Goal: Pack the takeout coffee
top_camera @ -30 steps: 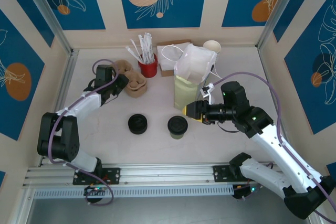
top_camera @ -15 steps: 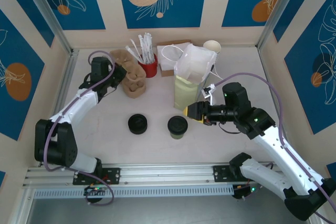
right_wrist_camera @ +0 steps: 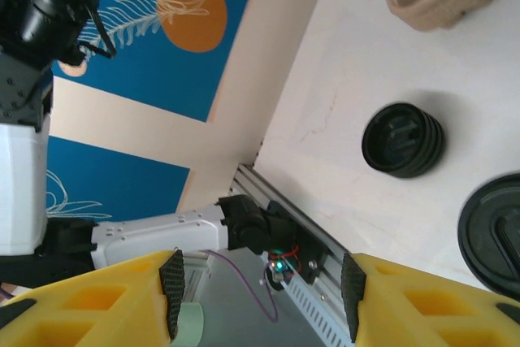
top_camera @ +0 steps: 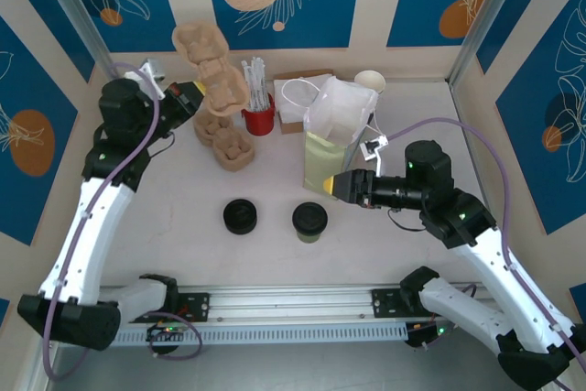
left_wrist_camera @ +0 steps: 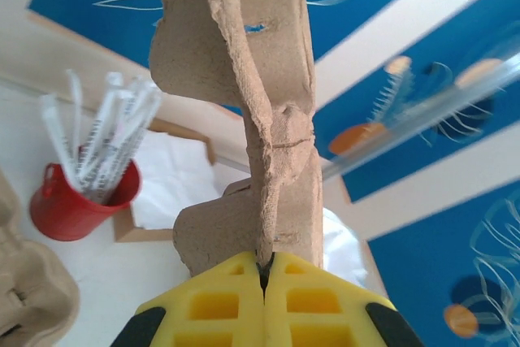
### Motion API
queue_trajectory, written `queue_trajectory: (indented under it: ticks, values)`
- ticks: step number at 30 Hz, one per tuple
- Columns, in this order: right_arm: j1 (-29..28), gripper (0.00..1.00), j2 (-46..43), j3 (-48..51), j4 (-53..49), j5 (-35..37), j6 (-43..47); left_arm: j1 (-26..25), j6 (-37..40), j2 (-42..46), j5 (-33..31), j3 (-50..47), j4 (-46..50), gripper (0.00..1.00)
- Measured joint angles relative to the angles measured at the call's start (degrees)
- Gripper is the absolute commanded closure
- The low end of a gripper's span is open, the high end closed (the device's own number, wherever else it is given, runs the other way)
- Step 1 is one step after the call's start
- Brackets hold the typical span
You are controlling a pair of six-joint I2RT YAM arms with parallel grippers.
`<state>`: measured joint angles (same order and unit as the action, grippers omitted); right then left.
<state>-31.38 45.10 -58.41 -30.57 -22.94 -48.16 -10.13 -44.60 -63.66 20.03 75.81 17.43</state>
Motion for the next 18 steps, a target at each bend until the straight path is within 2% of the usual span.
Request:
queue_trajectory:
  ticks: [9, 18]
  values:
    - [-1.5, 0.44, 0.9, -2.0, 8.0, -1.7, 4.0, -2.0, 4.3, 6.8, 16.5, -1.4, 3.2, 0.96]
    - [-5.0, 0.44, 3.1, -2.0, 14.0, -3.6, 7.5, -6.0, 3.5, 14.6, 28.3, -14.2, -2.2, 0.97]
